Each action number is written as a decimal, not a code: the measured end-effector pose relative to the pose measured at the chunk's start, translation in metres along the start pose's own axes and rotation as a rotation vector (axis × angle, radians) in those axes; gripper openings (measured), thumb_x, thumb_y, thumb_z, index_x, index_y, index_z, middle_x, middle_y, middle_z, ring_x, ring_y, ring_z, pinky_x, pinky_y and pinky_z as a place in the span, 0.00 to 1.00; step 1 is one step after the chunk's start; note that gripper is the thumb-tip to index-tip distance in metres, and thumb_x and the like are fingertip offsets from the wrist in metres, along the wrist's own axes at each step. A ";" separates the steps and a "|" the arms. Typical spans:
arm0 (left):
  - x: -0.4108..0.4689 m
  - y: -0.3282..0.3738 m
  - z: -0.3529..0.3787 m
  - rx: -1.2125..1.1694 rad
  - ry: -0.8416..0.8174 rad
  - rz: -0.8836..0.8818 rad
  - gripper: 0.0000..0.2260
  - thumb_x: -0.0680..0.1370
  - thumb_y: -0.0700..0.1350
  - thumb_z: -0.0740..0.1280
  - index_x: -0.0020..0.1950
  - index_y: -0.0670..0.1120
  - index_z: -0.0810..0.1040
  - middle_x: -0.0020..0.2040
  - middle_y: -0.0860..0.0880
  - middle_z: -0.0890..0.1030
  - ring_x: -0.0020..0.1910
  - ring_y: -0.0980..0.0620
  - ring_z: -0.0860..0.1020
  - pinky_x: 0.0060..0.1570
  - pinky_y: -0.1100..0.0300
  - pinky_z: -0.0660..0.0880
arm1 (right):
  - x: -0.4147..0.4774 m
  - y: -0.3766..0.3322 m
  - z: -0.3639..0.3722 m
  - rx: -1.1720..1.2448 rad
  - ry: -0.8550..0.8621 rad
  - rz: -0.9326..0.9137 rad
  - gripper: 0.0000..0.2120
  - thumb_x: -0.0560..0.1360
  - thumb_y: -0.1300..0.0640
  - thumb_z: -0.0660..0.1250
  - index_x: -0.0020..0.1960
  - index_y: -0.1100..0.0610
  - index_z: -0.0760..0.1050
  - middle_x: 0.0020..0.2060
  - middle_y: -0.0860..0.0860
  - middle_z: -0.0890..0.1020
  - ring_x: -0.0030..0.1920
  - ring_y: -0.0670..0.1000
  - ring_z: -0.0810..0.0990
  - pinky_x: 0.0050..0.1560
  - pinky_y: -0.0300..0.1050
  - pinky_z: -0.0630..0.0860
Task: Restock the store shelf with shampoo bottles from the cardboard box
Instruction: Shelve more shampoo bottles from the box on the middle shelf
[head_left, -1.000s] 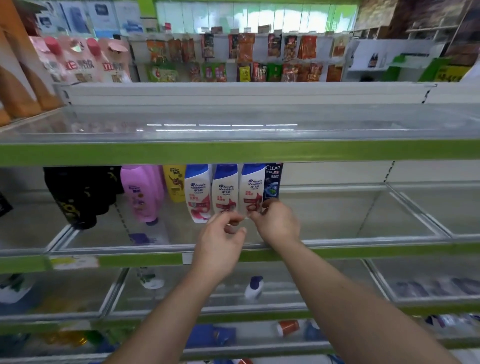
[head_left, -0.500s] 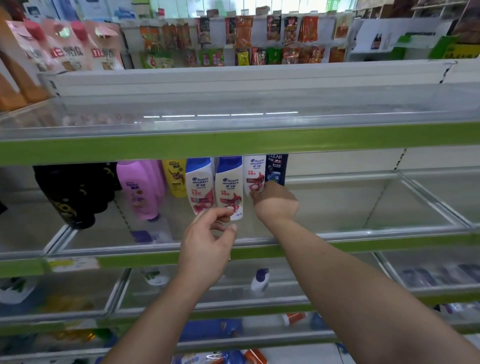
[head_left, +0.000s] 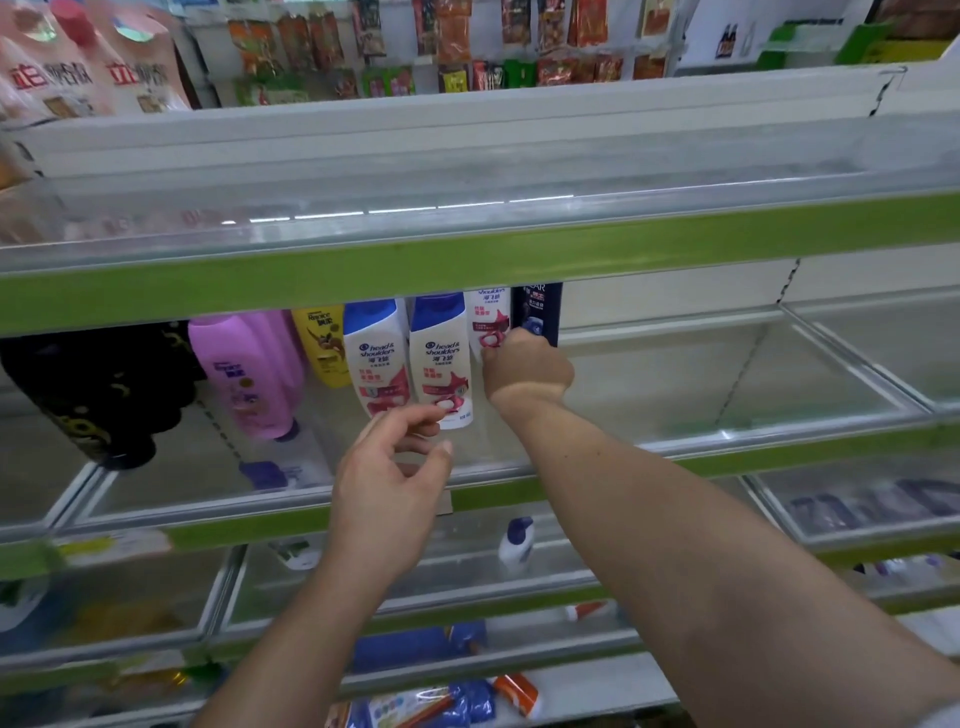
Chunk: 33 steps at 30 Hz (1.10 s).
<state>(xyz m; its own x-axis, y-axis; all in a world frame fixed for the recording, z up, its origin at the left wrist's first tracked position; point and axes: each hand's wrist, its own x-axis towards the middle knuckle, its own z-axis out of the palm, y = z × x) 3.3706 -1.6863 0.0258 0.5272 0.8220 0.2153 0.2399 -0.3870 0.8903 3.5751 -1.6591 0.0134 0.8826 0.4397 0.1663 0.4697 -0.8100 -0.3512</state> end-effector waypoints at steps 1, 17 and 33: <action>0.000 0.001 -0.001 -0.009 -0.002 0.002 0.11 0.76 0.44 0.71 0.55 0.59 0.79 0.50 0.58 0.79 0.47 0.64 0.77 0.44 0.66 0.75 | 0.001 -0.001 0.001 -0.002 0.004 0.005 0.10 0.81 0.52 0.59 0.55 0.53 0.77 0.47 0.52 0.83 0.47 0.56 0.83 0.39 0.44 0.69; -0.011 -0.005 -0.004 -0.082 0.005 0.011 0.12 0.75 0.41 0.71 0.52 0.58 0.80 0.49 0.56 0.80 0.47 0.59 0.79 0.42 0.71 0.75 | 0.004 0.041 -0.010 0.407 0.091 0.141 0.22 0.73 0.44 0.72 0.57 0.56 0.69 0.51 0.53 0.79 0.47 0.56 0.80 0.42 0.45 0.72; -0.013 -0.012 -0.006 -0.095 -0.032 -0.055 0.12 0.75 0.42 0.72 0.51 0.60 0.80 0.47 0.57 0.80 0.46 0.60 0.78 0.42 0.65 0.76 | 0.034 0.068 -0.006 0.501 -0.017 -0.071 0.17 0.76 0.41 0.67 0.60 0.50 0.74 0.50 0.45 0.81 0.50 0.53 0.79 0.52 0.49 0.76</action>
<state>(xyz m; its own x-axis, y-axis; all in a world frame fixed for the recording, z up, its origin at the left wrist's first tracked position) 3.3563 -1.6899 0.0149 0.5415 0.8265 0.1539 0.1917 -0.2996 0.9346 3.6373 -1.7016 0.0004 0.8464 0.4966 0.1923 0.4579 -0.4943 -0.7390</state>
